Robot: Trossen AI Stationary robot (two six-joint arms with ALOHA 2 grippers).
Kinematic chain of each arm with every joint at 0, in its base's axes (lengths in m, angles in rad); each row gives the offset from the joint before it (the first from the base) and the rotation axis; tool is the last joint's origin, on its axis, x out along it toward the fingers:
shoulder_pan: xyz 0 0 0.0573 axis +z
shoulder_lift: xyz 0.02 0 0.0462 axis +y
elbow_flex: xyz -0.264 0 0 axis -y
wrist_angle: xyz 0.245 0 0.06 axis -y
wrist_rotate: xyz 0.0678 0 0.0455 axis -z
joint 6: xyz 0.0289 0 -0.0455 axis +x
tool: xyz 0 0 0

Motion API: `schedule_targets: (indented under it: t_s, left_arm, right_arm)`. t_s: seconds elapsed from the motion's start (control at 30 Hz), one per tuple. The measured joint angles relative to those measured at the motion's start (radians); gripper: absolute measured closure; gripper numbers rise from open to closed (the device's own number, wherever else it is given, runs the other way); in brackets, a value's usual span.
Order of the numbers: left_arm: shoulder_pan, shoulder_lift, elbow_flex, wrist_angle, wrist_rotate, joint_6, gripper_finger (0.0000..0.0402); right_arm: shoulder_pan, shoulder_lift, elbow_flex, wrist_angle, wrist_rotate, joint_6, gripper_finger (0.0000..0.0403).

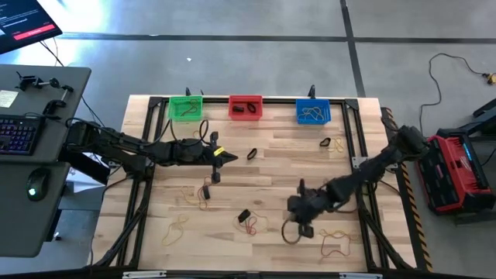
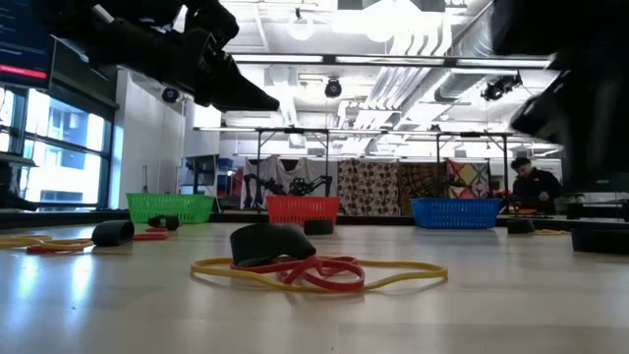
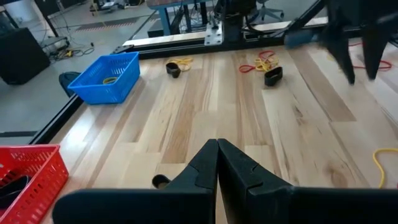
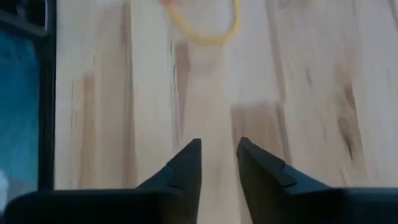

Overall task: Sort rubber bands into baskets
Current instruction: Put the red rubber band into the green bin

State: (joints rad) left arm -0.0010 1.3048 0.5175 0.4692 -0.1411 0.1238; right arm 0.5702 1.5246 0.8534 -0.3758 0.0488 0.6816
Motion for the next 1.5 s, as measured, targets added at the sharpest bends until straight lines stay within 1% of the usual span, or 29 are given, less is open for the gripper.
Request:
schedule_targets:
  t_s: [0.1, 0.17, 0.33, 0.57, 0.77, 1.0, 1.27, 1.37, 1.5]
  left_arm:
    - [0.0, 0.0, 0.0, 0.0, 0.0, 0.0, 0.0401]
    - [0.0, 0.0, 0.0, -0.001, 0.0, 0.001, 0.0401]
    - [0.0, 0.0, 0.0, -0.001, 0.0, 0.01, 0.0401]
    - [0.0, 0.0, 0.0, 0.0, 0.0, 0.017, 0.0401]
    - [0.0, 0.0, 0.0, 0.0, 0.0, 0.016, 0.0401]
    - [0.0, 0.0, 0.0, -0.001, 0.0, 0.01, 0.0401]
    - [0.0, 0.001, 0.0, -0.008, 0.0, 0.008, 0.0401]
    - [0.0, 0.001, 0.0, -0.01, 0.0, 0.008, 0.0401]
    - [0.0, 0.001, 0.0, -0.009, 0.0, 0.009, 0.0401]
  right_arm:
    - [0.058, 0.0, 0.082, -0.176, 0.002, 0.021, 0.0294]
    - [0.098, 0.0, 0.114, -0.232, -0.004, 0.034, 0.0291]
    - [0.183, 0.005, 0.128, -0.301, -0.059, 0.078, 0.029]
    - [0.267, 0.077, 0.139, -0.308, -0.068, 0.065, 0.029]
    - [0.296, 0.185, 0.21, -0.34, -0.128, -0.008, 0.029]
    - [0.308, 0.301, 0.317, -0.482, -0.147, -0.14, 0.029]
    - [0.31, 0.365, 0.331, -0.504, -0.164, -0.219, 0.0291]
    - [0.31, 0.367, 0.331, -0.508, -0.163, -0.219, 0.0305]
    - [0.309, 0.367, 0.331, -0.516, -0.168, -0.227, 0.0351]
